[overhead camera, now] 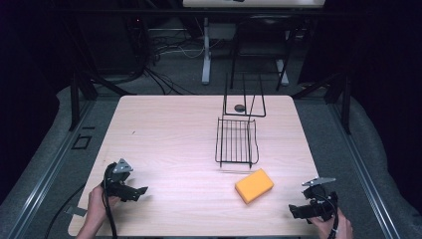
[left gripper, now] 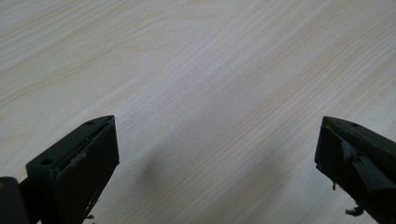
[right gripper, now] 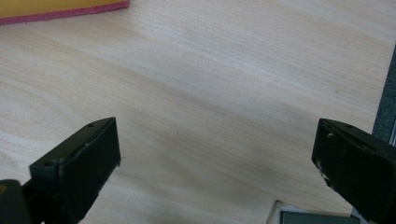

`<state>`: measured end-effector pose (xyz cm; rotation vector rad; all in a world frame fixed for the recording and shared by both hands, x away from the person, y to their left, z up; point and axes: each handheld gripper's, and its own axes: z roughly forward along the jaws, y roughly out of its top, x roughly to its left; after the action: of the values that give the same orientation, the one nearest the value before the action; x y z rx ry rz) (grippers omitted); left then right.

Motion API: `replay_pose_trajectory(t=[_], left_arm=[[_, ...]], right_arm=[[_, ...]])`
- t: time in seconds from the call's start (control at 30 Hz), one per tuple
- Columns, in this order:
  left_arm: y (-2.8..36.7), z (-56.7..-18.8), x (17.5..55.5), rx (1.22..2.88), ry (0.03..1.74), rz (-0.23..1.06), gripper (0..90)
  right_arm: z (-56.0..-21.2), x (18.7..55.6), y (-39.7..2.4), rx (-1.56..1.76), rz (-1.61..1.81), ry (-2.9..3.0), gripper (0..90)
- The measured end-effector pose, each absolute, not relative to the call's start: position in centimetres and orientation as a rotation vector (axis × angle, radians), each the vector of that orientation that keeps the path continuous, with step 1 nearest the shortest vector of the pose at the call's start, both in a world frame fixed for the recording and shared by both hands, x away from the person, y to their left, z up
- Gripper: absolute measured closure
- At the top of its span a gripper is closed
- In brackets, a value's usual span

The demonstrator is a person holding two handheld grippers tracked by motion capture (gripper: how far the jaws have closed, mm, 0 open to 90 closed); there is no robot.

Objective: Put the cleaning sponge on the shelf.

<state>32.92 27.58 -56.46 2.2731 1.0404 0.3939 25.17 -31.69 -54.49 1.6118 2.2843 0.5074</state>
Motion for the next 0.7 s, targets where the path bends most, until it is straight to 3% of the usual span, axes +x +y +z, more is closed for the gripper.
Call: replay_pose_trajectory(t=[0.7], left_arm=[[27.3,-56.4,32.8,2.284,1.005,0.372,0.0]], right_arm=[[-53.7,25.6,-30.4,1.554,0.502,2.323,0.1]])
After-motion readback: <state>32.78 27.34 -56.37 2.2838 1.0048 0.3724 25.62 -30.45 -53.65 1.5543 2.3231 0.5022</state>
